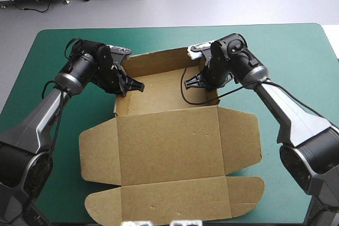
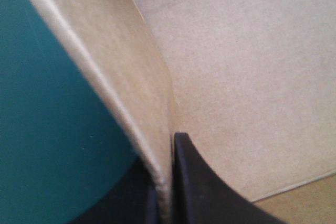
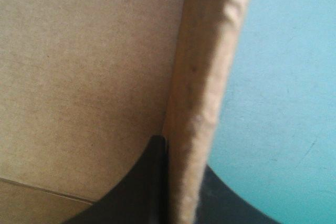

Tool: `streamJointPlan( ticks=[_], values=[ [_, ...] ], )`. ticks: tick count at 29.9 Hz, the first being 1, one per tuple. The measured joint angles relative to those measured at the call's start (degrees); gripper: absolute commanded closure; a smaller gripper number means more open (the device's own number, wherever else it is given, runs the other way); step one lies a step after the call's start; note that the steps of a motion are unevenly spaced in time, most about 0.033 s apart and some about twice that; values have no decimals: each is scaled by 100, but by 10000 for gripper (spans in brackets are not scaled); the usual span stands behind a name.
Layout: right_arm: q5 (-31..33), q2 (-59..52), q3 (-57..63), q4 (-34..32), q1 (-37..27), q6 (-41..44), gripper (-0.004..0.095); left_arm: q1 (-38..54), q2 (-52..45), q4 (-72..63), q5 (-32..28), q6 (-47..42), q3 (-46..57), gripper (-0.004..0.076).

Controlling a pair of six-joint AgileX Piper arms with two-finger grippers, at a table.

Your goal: Fold the box

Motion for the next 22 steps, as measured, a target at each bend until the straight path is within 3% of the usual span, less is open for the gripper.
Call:
streamJointPlan(
  ticks=[22],
  values=[
    [-51, 227, 695, 120, 15, 407, 932, -19, 349, 81, 109, 20, -67, 729]
  ],
)
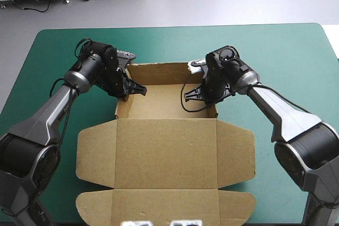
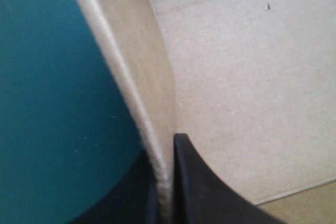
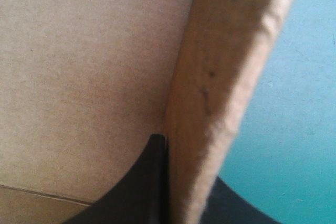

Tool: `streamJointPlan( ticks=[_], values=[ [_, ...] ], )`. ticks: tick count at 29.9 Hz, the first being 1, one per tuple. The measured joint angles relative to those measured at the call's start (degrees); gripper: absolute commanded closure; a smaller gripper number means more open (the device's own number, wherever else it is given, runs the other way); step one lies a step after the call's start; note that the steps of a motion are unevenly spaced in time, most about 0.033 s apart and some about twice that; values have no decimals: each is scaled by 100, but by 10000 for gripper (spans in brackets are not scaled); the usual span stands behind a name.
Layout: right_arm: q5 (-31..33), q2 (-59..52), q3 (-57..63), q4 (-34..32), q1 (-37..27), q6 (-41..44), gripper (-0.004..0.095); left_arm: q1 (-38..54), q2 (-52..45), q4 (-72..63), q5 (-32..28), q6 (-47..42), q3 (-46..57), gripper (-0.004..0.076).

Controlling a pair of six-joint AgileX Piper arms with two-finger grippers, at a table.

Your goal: Fold the box

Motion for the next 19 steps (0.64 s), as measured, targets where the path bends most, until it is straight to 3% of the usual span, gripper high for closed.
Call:
streamJointPlan(
  ticks=[14, 16, 19],
  values=[
    [25, 0, 22, -163, -6, -5, 928, 0, 225, -155, -29, -24, 0, 728],
    [25, 0, 22, -163, -6, -23, 896, 0, 225, -142, -35, -42, 0, 713],
    [25, 7, 22, -77, -6, -94, 769, 0, 225, -114, -30, -48, 0, 645]
  ],
)
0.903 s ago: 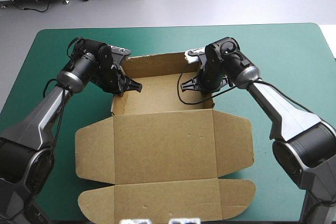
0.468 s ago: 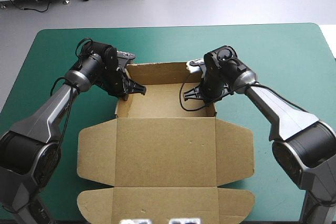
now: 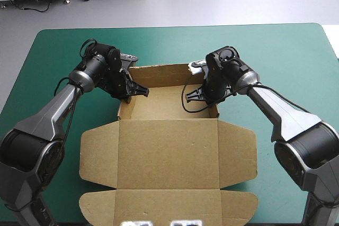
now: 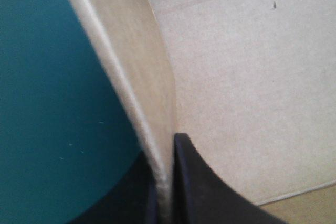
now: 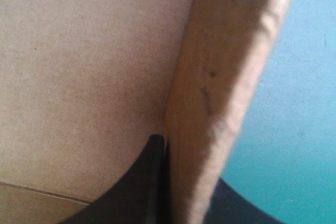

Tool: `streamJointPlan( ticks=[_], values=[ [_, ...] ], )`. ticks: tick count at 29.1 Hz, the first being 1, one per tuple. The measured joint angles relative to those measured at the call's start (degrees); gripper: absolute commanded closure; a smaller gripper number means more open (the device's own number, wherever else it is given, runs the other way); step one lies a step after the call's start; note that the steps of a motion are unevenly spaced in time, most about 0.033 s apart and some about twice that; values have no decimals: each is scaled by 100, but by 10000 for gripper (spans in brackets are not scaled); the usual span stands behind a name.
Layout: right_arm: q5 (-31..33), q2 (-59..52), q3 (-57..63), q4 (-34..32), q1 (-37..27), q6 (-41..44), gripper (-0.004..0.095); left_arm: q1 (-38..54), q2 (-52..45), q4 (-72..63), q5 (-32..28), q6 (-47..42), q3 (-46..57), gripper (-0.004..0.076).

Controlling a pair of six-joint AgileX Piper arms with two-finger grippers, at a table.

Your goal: Fold the box

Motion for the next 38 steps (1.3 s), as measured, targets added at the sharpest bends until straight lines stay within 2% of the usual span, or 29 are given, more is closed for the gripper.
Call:
streamJointPlan(
  ticks=[5, 8, 10, 12, 18, 24, 32, 38],
  values=[
    [7, 50, 0, 171, -4, -275, 349, 0, 1, -39, 11, 53, 0, 444],
    [7, 50, 0, 271, 1, -318, 243, 0, 1, -162, -7, 64, 0, 318],
    [1, 50, 0, 317, 7, -318, 243, -16, 1, -258, -29, 77, 0, 251],
    [-4, 50, 0, 353, 18, -318, 243, -32, 1, -314, -51, 84, 0, 223],
    [-21, 50, 0, 281, 36, -318, 242, -44, -39, -355, -74, 89, 0, 222],
    [-35, 50, 0, 0, 3, -318, 243, -36, -302, 265, -74, 89, 0, 222],
    [-41, 8, -23, -75, -366, -631, 243, 485, -756, 524, -94, 250, -2, 223],
    [-35, -435, -411, -91, -566, -942, 243, 768, -1706, 326, -941, 523, -2, 224]
  ],
)
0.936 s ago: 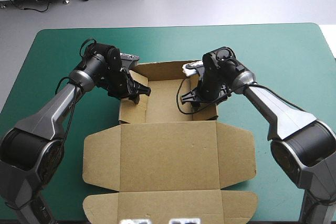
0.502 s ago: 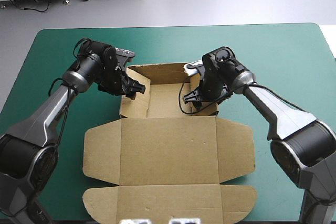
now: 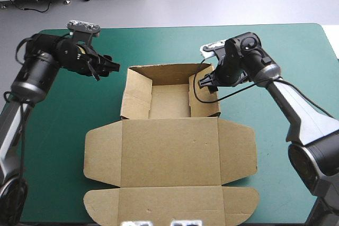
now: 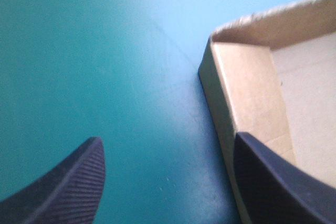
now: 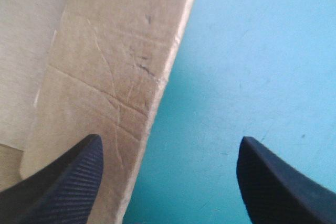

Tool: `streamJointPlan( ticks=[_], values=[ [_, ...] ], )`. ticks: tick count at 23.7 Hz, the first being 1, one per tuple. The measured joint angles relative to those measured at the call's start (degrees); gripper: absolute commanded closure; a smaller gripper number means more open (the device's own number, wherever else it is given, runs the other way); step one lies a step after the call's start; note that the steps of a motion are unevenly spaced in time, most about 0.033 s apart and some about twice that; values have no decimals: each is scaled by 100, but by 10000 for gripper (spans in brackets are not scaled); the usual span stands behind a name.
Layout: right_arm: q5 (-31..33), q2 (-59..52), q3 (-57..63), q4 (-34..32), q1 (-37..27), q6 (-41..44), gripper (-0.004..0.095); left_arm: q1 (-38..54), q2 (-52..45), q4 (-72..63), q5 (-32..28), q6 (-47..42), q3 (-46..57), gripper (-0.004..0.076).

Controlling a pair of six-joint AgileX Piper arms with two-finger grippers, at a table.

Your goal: Fold the box

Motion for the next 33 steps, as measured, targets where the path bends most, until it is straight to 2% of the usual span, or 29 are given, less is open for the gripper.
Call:
streamJointPlan(
  ticks=[2, 5, 11, 15, 19, 26, 33],
  values=[
    [18, -339, -193, 39, -33, -130, 243, 0, -528, 0, -98, 327, 0, 254],
    [55, -798, -242, 138, -33, -284, 243, 0, -1212, 0, 86, 694, 0, 331],
    [74, -1143, -244, 403, -28, -390, 243, 0, -2485, 262, 954, 1007, 121, 337],
    [74, -1143, -244, 659, -28, -433, 243, 0, -3688, 350, 953, 1024, 1097, 337],
    [74, -900, -244, 642, -28, -433, 243, 0, -5004, 395, 847, 1015, 2751, 337],
    [74, -184, -244, 472, -28, -411, 243, 0, -5995, 894, 787, 692, 3956, 337],
    [37, 607, -244, 495, -28, -351, 244, 0, -6198, 953, 727, 598, 4167, 337]
  ],
)
